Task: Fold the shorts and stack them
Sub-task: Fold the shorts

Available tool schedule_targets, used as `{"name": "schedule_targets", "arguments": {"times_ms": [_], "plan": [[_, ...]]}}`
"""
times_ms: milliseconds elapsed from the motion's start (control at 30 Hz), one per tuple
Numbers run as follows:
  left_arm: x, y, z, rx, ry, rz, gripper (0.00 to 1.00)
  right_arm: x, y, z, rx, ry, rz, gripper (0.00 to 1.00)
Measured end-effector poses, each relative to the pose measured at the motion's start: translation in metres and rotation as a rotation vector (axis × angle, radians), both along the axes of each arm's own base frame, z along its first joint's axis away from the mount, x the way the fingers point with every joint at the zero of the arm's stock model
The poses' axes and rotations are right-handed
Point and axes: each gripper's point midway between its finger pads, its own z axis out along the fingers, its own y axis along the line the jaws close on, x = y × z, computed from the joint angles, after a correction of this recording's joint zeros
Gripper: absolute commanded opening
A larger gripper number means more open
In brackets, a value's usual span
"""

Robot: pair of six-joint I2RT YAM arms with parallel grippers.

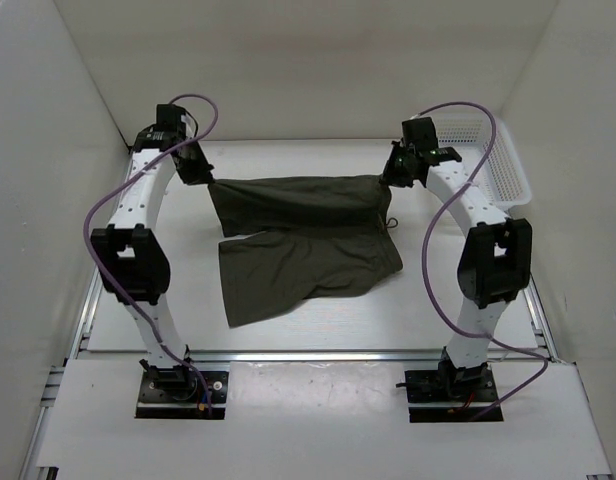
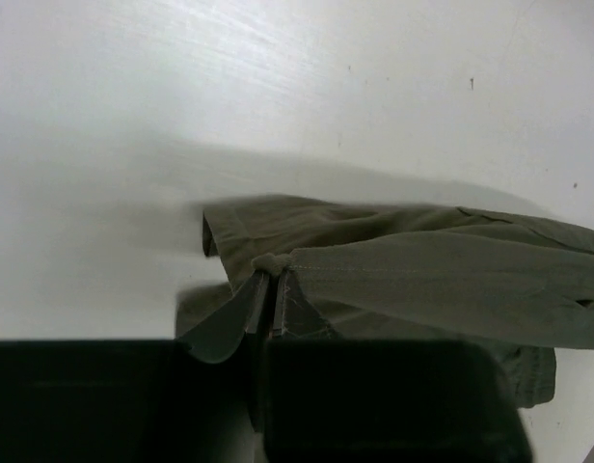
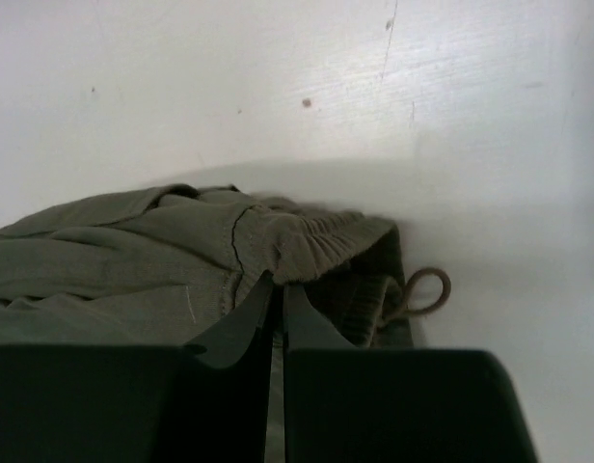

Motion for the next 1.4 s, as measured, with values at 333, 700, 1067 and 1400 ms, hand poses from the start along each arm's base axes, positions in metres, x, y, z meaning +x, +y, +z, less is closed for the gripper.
{"name": "schedule_targets", "arguments": {"times_ms": [333,700,1067,1400], "plan": [[-0.11,-0.007,0.02,-0.003,-0.018,0.039,0.11,-0.073,-0.01,-0.006,-0.016,0.024,0.029,0.0],[-0.24,-0.039,-0.046,-0.08,0.123,0.025,0.38,-0.16,-0.027,-0.037,-0.058,0.074,0.036,0.39],[-0.25,-0.051,-0.056,-0.062,0.225,0.014,0.56,-0.179,-0.042,-0.053,-0.121,0.126,-0.007,0.42],[-0.219,-0.046,-0.105,0.04,0.376,0.066,0.56,-0.126,0.002,-0.006,-0.081,0.017,0.056,0.1]]}}
